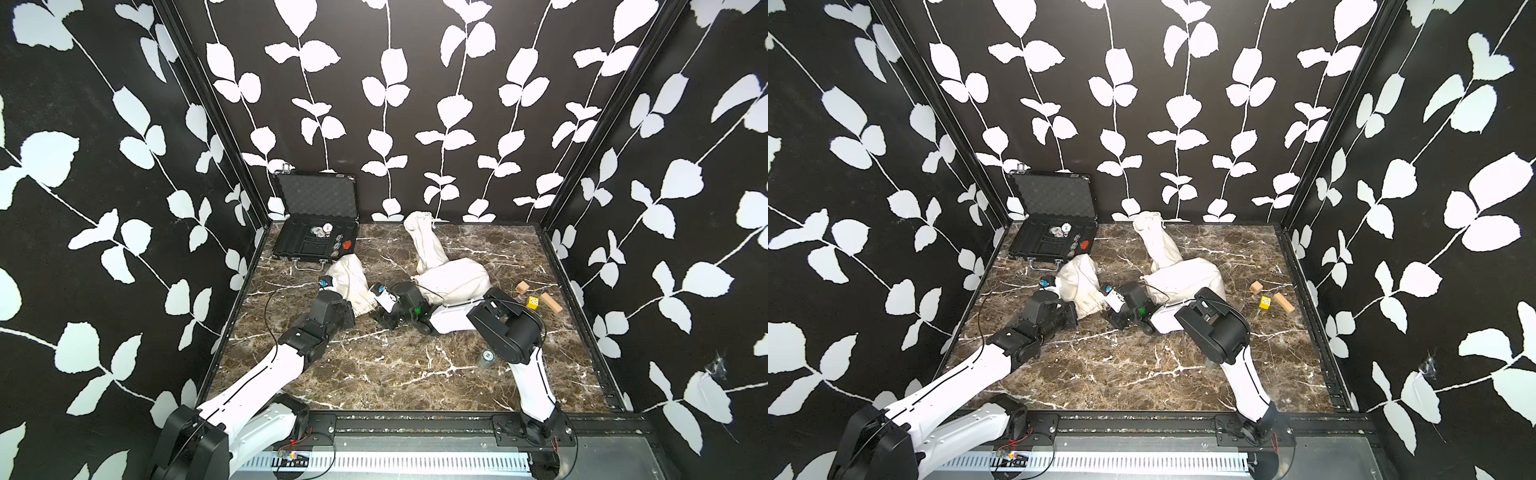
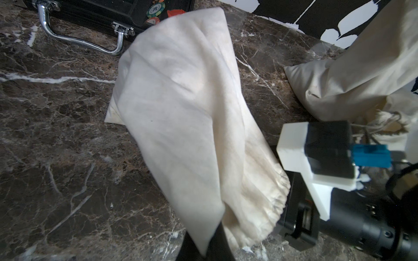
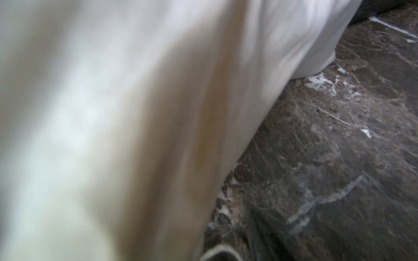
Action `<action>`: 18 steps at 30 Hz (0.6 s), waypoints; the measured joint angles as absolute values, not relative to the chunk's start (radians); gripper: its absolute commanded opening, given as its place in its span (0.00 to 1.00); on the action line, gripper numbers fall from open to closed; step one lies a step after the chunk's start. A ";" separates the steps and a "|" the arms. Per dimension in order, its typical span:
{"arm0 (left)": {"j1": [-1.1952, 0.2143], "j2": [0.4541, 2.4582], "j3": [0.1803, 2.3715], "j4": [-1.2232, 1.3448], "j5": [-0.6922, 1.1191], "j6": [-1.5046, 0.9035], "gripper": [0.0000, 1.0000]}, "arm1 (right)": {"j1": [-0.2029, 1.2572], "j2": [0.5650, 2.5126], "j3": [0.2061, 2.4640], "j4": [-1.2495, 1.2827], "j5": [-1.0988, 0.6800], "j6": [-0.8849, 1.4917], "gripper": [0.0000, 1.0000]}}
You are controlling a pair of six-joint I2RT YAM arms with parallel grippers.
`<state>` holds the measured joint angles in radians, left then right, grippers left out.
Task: Close the soil bag
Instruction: Frap the soil bag at the center of the board.
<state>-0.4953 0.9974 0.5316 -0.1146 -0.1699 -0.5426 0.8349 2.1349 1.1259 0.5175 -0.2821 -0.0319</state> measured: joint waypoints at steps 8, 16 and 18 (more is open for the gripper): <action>-0.487 0.986 0.537 -0.124 -0.165 -0.547 0.00 | 0.831 2.141 1.126 0.529 -0.311 -0.020 0.08; -0.442 0.999 0.536 -0.120 -0.182 -0.550 0.00 | 0.821 2.083 1.053 0.524 -0.312 -0.019 0.00; -0.428 1.015 0.535 -0.117 -0.194 -0.549 0.00 | 0.811 2.019 1.002 0.493 -0.292 -0.025 0.00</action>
